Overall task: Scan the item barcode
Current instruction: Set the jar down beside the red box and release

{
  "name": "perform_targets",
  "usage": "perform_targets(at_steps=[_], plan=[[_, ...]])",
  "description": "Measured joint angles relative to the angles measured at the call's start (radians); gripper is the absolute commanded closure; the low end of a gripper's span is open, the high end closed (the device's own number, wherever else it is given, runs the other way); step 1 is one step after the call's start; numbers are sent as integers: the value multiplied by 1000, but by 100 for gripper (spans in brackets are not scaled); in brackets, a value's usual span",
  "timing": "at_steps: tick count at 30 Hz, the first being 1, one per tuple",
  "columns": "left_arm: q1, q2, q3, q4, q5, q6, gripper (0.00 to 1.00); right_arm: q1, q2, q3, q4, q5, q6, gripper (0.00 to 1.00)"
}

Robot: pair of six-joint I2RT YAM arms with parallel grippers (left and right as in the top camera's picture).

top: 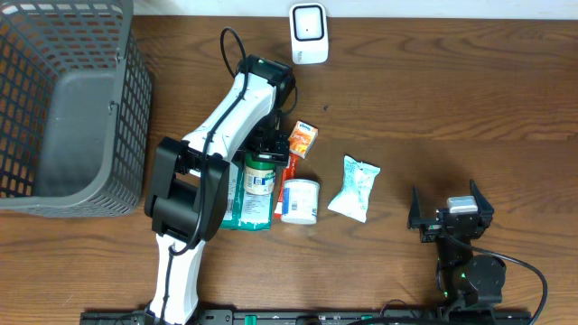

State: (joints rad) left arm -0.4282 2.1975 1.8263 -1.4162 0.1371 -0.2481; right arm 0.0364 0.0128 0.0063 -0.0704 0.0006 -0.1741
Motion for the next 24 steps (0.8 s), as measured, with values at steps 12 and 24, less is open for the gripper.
perform_targets(at_steps=[12, 24], plan=[[0, 0, 0, 24, 7, 9, 14, 0, 0, 0, 0, 0, 0, 1], [0, 0, 1, 62, 14, 9, 14, 0, 0, 0, 0, 0, 0, 1]])
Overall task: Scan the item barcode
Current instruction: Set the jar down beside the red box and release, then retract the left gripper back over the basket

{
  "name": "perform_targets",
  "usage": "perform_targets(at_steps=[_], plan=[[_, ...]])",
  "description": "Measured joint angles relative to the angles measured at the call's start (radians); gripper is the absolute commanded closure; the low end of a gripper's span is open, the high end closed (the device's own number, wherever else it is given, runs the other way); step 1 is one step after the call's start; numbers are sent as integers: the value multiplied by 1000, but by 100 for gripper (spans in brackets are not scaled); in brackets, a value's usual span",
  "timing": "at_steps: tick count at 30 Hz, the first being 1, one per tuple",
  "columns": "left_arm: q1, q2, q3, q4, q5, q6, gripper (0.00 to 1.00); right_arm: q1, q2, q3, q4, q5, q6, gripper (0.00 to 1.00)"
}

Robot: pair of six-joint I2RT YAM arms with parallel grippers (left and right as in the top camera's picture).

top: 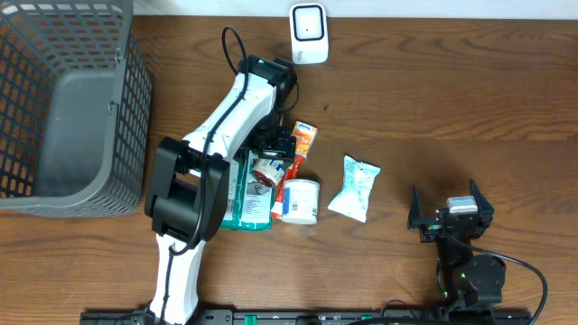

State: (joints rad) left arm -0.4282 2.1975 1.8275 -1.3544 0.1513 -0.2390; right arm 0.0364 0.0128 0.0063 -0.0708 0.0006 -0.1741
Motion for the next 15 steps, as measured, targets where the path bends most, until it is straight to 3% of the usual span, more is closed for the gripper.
perform_targets(at_steps=[8, 15], plan=[[15, -16, 51, -3, 0, 0, 14, 0, 0, 0, 0, 0, 0, 1], [84, -175, 78, 43, 0, 0, 14, 0, 0, 0, 0, 0, 0, 1]])
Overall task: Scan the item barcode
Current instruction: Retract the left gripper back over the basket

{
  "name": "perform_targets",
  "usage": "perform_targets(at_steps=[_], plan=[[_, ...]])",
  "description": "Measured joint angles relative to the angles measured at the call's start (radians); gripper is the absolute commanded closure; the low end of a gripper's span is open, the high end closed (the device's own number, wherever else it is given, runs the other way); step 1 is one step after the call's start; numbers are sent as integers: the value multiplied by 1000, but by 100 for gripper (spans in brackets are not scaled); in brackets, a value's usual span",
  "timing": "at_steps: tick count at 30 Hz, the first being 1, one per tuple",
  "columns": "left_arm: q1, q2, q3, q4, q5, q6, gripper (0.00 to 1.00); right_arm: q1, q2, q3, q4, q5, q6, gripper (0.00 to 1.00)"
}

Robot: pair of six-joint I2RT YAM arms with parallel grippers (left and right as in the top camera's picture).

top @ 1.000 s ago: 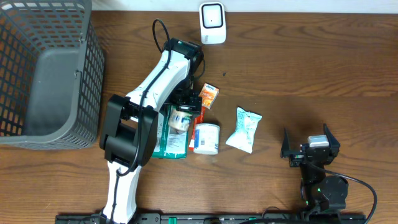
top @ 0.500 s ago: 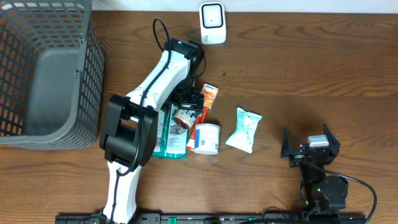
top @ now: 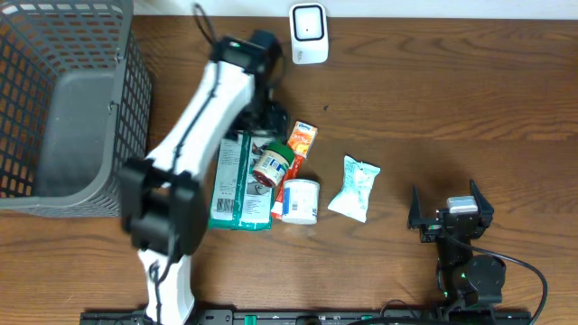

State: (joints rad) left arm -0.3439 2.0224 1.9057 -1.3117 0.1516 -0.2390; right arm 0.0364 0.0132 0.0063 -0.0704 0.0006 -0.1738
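Note:
A small bottle (top: 270, 168) with a green lid and a red-and-white label hangs tilted over the green packet (top: 237, 181), lid toward the upper right. My left gripper (top: 271, 143) reaches down onto it from the raised, motion-blurred left arm and is shut on it. The white barcode scanner (top: 308, 33) stands at the table's far edge, above and right of the gripper. My right gripper (top: 452, 215) rests open at the near right, holding nothing.
A large grey mesh basket (top: 36, 54) fills the far left. An orange box (top: 303, 137), a white tub (top: 300, 200) and a white-blue pouch (top: 355, 187) lie mid-table beside the packet.
The left arm has lifted and swung left and farther back, its wrist now near the scanner's left. The bottle has tipped further, showing its green lid. The right arm has not moved.
The bottle first lay on the green packet, lid to the far side, with my left gripper at its top. Then it was tilted in the gripper, label facing up. Now the arm is raised and the bottle hangs tilted under it.

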Motion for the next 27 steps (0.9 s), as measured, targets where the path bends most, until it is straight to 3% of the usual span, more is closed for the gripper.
perform_targets(at_steps=[6, 16, 21, 27], plan=[[179, -239, 9, 109, 3, -9, 14, 0, 0, 0, 0, 0, 0, 1], [626, -574, 21, 203, -4, -76, 13, 0, 0, 0, 0, 0, 0, 1], [714, -616, 25, 198, -4, -79, 13, 0, 0, 0, 0, 0, 0, 1], [721, -595, 25, 174, -1, -79, 13, 0, 0, 0, 0, 0, 0, 1]])
